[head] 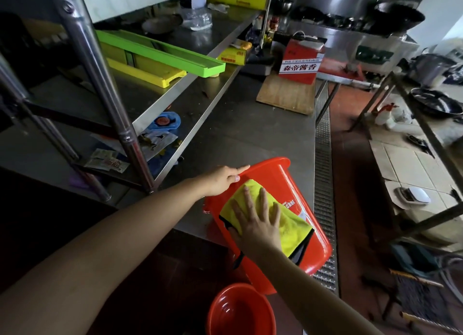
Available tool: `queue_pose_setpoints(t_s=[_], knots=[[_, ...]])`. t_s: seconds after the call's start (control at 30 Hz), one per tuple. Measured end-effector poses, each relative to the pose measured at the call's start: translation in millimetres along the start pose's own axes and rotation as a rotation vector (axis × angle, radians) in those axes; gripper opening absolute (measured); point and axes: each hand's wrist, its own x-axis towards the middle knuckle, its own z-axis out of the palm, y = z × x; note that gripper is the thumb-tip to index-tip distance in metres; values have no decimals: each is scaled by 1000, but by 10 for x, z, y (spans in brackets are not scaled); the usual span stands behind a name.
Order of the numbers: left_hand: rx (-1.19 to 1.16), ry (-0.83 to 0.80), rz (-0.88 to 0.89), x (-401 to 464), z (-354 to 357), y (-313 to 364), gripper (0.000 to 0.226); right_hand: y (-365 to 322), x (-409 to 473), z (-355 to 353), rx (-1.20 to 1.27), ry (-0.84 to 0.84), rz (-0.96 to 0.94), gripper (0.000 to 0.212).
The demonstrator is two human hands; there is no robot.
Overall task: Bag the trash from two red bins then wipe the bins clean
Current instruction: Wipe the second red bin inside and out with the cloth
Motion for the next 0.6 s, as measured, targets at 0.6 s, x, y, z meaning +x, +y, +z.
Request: queue_pose_setpoints(t_s=[0.6], knots=[[-91, -6, 13, -215, 17, -208, 46, -239, 208, -6, -10, 1, -36, 71]])
